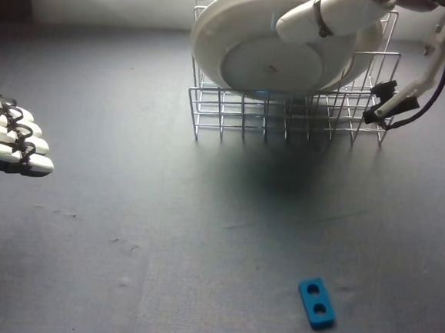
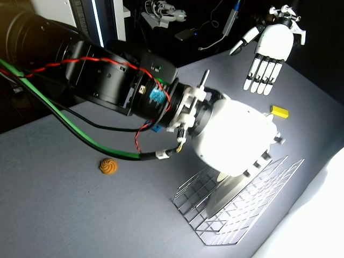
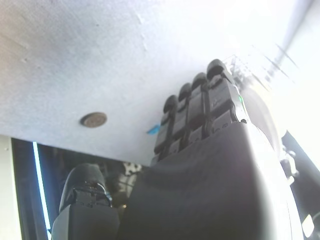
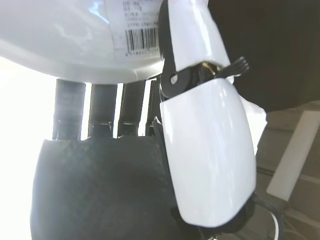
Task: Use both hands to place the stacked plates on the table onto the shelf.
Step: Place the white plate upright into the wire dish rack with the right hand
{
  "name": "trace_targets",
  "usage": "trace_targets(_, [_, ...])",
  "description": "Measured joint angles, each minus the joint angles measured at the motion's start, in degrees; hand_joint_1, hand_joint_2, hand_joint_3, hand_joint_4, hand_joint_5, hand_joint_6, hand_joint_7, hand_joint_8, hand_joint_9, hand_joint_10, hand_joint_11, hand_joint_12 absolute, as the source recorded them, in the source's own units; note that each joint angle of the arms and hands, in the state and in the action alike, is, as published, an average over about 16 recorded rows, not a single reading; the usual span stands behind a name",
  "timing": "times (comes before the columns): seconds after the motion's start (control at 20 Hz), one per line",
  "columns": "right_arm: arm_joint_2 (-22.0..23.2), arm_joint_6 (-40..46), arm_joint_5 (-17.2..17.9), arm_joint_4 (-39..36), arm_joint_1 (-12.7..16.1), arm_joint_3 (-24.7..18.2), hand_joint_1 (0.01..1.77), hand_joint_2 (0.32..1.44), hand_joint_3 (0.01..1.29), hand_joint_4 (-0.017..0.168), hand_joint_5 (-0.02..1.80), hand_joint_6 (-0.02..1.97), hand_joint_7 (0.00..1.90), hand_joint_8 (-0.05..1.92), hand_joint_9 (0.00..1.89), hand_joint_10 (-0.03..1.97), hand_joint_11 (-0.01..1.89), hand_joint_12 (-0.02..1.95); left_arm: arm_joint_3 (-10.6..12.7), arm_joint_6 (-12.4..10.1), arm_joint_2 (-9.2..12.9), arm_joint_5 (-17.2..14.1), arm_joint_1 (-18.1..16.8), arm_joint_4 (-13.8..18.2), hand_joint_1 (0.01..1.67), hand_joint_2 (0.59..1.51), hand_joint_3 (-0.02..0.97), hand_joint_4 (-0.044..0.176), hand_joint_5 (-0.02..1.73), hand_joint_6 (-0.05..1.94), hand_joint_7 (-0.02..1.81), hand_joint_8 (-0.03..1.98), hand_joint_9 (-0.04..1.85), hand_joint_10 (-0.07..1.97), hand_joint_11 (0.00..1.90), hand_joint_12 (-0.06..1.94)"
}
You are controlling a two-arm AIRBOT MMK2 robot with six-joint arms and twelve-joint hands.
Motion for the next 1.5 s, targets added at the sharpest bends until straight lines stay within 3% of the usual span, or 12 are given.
trace_targets(0.7, [-2.9,0.17,0.21,-1.28,-2.13,2.96,1.39,0.99,0.02,-0.007,0.98,0.76,1.11,0.77,1.08,0.89,1.01,0.91,-0.07,0.0,-0.01,-0.05,-0.4,0.02,0.02,1.08,0.019,0.006,0.02,0.01,0.02,0.0,0.02,-0.05,0.01,0.01])
trace_targets(1.5, [-3.83,0.39,2.27,-2.62,-4.65,3.34,1.38,1.0,0.02,-0.007,0.96,0.81,1.05,0.87,1.04,0.93,0.92,1.0,-0.39,-0.01,-0.01,-0.19,-0.7,0.03,0.02,1.087,0.018,0.006,0.02,0.01,0.02,0.0,0.02,-0.05,0.01,0.01])
